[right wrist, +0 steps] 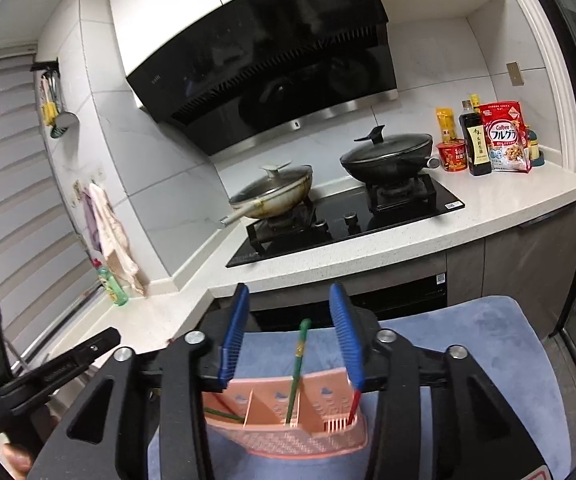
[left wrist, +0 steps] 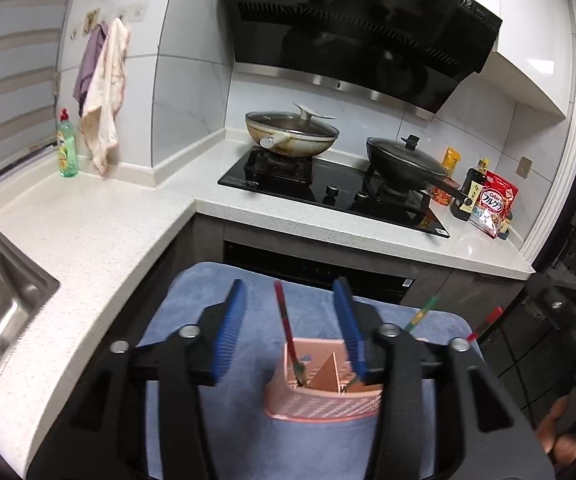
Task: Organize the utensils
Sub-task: 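Lift the green chopsticks into the pink basket and open both tools, then move both open tools back down to the remaining chopsticks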
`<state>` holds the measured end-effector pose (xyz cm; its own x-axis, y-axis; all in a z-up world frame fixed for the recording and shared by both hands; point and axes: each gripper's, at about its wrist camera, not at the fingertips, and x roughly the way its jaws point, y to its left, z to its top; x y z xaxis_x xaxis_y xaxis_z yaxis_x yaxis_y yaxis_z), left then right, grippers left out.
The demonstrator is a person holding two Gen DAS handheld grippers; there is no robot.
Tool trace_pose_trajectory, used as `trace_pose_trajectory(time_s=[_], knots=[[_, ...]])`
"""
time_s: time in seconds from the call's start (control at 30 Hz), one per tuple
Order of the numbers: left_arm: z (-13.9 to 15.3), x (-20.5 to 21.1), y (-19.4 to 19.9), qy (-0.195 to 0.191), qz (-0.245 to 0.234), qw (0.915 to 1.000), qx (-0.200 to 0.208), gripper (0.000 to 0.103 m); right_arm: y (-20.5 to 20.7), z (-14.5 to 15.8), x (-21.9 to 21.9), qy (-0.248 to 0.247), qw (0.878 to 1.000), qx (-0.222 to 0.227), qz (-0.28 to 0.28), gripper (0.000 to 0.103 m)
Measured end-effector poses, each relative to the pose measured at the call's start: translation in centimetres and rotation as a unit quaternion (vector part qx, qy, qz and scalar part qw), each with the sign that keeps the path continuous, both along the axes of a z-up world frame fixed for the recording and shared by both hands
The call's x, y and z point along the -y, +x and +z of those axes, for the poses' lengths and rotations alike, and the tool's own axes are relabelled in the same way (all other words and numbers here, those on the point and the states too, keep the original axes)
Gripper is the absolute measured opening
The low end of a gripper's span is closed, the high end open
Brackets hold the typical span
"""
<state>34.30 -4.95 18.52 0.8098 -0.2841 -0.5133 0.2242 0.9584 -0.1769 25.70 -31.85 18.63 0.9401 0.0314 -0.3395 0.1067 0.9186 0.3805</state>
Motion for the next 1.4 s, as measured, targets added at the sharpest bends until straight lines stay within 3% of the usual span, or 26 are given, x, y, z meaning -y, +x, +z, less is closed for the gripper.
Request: trace_pose_trajectory(time_s=[0.2, 0.37, 0.63, 0.77, 0.97, 1.4], knots=[[-1.0, -1.2, -4.4, 0.025, 0.004, 0.9996, -0.012, 0.051, -5.8, -0.5, 0.0, 0.009, 1.000, -0.019, 0.013, 0.045], [-2.8, -1.8, -9.1, 0.060, 0.008, 0.9981, -0.009, 0.057, -10.5, -2.2, -1.2, -0.019, 0.999, -0.042, 0.018, 0.045], [-8.5, -1.9, -15.9, 0.090, -0.016, 0.9946, -0.049, 0.058, -17.9, -8.9, -3.5, -0.067, 0.991, -0.114, 0.017, 0.046], [-11.8, -2.3, -18.0, 0.095, -0.018, 0.9919, -0.083, 0.058, -20.5, -12.7, -4.5, -0.069, 0.985, -0.154, 0.018, 0.046], [-15.6, -2.8, -20.9, 0.123, -0.015, 0.9869, -0.103, 0.058, -22.8, -16.5, -5.9, -0.080, 0.977, -0.194, 0.028, 0.046], [-20.0, -4.5, -23.4, 0.118, -0.016, 0.9816, -0.149, 0.058, -24.7, -22.0, -8.5, -0.094, 0.965, -0.242, 0.044, 0.045]])
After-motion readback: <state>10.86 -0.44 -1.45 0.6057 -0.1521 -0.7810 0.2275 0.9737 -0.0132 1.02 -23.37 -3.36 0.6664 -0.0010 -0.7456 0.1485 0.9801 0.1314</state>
